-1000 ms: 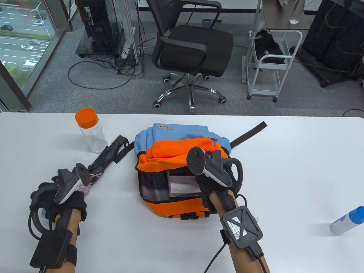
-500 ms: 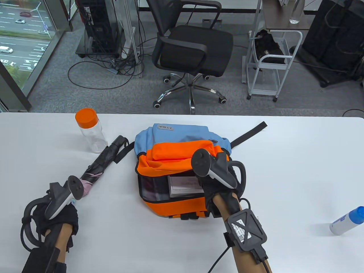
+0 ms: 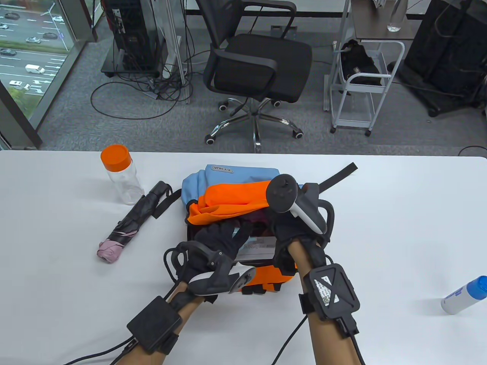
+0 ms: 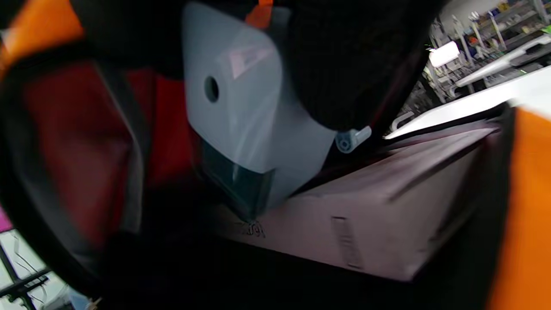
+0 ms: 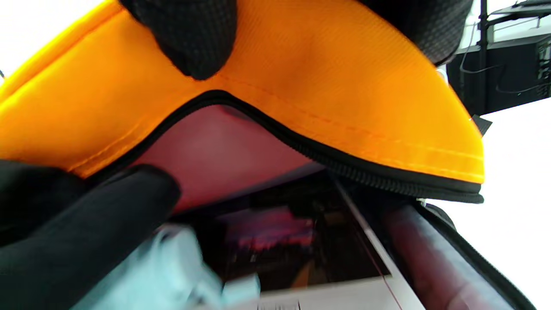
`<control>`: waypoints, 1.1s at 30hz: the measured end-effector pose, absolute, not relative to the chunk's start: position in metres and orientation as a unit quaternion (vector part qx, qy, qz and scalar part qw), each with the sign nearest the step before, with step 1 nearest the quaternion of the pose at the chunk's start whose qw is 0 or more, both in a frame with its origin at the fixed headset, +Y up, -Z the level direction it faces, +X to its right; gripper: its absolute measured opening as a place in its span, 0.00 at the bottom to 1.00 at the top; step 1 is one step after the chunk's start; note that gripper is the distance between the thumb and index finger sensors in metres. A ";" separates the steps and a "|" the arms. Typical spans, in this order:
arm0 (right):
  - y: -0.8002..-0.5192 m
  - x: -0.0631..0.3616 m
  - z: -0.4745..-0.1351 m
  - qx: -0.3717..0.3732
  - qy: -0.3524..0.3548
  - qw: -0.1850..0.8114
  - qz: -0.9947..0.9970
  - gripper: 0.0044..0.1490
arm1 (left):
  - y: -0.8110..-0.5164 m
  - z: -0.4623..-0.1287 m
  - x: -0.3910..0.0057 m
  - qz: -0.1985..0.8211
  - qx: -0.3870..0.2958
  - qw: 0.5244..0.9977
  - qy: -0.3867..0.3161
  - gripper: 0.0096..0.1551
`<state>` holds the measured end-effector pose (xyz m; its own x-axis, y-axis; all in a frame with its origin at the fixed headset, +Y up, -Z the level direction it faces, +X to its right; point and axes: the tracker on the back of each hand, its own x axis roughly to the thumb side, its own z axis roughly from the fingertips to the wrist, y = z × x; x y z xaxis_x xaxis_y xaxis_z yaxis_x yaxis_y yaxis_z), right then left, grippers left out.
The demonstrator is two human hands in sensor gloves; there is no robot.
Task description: Pack school bag
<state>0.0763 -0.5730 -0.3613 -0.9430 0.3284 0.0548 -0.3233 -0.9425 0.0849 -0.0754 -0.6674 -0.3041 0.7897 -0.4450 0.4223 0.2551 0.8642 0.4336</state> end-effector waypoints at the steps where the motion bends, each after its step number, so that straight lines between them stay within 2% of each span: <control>1: -0.574 0.076 -0.360 0.037 0.038 0.165 0.985 0.30 | -0.668 -0.308 -0.075 -0.195 0.182 0.927 -0.265 0.54; 3: -0.578 0.076 -0.358 0.047 0.036 0.156 0.986 0.30 | -0.669 -0.315 -0.075 -0.185 0.152 0.929 -0.282 0.46; 4: -0.579 0.076 -0.358 0.049 0.033 0.156 0.986 0.31 | -0.674 -0.320 -0.076 -0.180 0.115 0.931 -0.297 0.43; 5: -0.580 0.075 -0.356 0.053 0.033 0.157 0.986 0.31 | -0.683 -0.323 -0.078 -0.182 0.073 0.936 -0.292 0.48; 7: -0.583 0.074 -0.354 0.060 0.039 0.156 0.985 0.31 | -0.688 -0.321 -0.081 -0.184 0.089 0.935 -0.288 0.47; 8: -0.584 0.073 -0.353 0.065 0.041 0.153 0.985 0.31 | -0.690 -0.318 -0.081 -0.182 0.094 0.943 -0.262 0.47; 11: -0.588 0.071 -0.351 0.073 0.053 0.145 0.985 0.31 | -0.688 -0.314 -0.074 -0.217 0.118 0.943 -0.225 0.43; 14: -0.589 0.069 -0.347 0.080 0.049 0.139 0.986 0.31 | -0.680 -0.312 -0.063 -0.250 0.114 0.940 -0.202 0.39; 15: -0.590 0.068 -0.346 0.082 0.047 0.132 0.987 0.31 | -0.680 -0.315 -0.062 -0.207 0.094 0.949 -0.217 0.39; 17: -0.592 0.067 -0.344 0.091 0.046 0.130 0.986 0.31 | -0.680 -0.320 -0.066 -0.120 0.057 0.974 -0.183 0.41; 20: -0.596 0.066 -0.341 0.113 0.051 0.130 0.984 0.31 | -0.683 -0.329 -0.074 -0.025 -0.025 0.991 -0.131 0.55; 22: -0.598 0.066 -0.340 0.114 0.054 0.126 0.984 0.31 | -0.684 -0.331 -0.078 0.002 -0.062 0.990 -0.130 0.56; 23: -0.600 0.067 -0.339 0.122 0.053 0.126 0.983 0.31 | -0.680 -0.331 -0.082 -0.004 -0.069 0.988 -0.138 0.55; 25: -0.606 0.066 -0.334 0.125 0.057 0.130 0.982 0.31 | -0.674 -0.325 -0.094 0.012 -0.103 0.985 -0.138 0.46; 28: -0.623 0.061 -0.324 0.139 0.071 0.108 0.982 0.32 | -0.663 -0.312 -0.126 0.034 -0.099 0.985 -0.137 0.37; 31: -0.652 0.054 -0.308 0.164 0.101 0.046 0.980 0.33 | -0.652 -0.303 -0.175 0.043 -0.112 0.987 -0.106 0.32; 33: -0.675 0.045 -0.300 0.196 0.092 0.000 0.976 0.32 | -0.649 -0.309 -0.202 0.029 -0.105 0.991 -0.074 0.29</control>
